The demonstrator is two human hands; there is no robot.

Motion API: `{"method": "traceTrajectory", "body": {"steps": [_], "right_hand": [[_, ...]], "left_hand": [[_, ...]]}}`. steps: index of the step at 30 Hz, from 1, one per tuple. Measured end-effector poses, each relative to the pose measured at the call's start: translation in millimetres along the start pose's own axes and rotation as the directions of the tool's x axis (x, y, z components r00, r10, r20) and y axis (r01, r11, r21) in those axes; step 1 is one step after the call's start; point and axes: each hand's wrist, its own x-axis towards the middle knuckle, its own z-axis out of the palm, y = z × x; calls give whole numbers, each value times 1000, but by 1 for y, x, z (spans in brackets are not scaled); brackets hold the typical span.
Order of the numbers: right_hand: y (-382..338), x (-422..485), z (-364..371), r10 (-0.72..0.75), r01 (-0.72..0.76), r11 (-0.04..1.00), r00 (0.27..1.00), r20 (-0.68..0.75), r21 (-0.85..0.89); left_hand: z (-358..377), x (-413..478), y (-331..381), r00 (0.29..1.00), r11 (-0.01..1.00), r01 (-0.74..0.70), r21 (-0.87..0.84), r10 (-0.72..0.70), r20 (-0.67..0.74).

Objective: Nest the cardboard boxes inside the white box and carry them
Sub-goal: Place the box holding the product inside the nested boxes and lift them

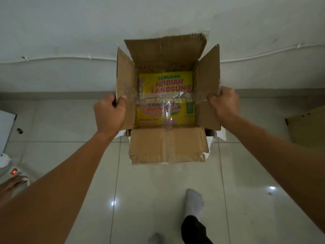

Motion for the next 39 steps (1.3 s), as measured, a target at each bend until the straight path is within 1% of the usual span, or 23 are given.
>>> {"method": "traceTrajectory", "body": {"steps": [3, 12, 16, 19, 27, 31, 39], "right_hand": [[11, 17, 13, 26, -26, 999, 1000, 14, -25], [46, 56, 52, 82, -72, 994, 989, 121, -81], [60, 67, 70, 128, -114, 988, 981, 143, -102], [70, 75, 83, 146, -125, 984, 974, 172, -124], [92, 90, 109, 160, -134, 983, 960, 229, -128], [101, 94, 119, 181, -155, 981, 947, 267, -116], [110, 102, 133, 247, -229, 969, 930, 271, -95]], "left_hand": [[17, 11, -11, 1000, 1000, 21, 21, -21, 15], [67, 32, -57, 985, 987, 85, 138, -104, 138], [86, 40, -73, 979, 986, 51, 159, -81, 188], [100, 44, -87, 963, 978, 72, 198, -119, 240], [126, 40, -114, 937, 971, 100, 217, -166, 308], [134, 41, -126, 928, 959, 87, 268, -176, 328], [147, 38, -138, 935, 939, 63, 338, -174, 310]]}}
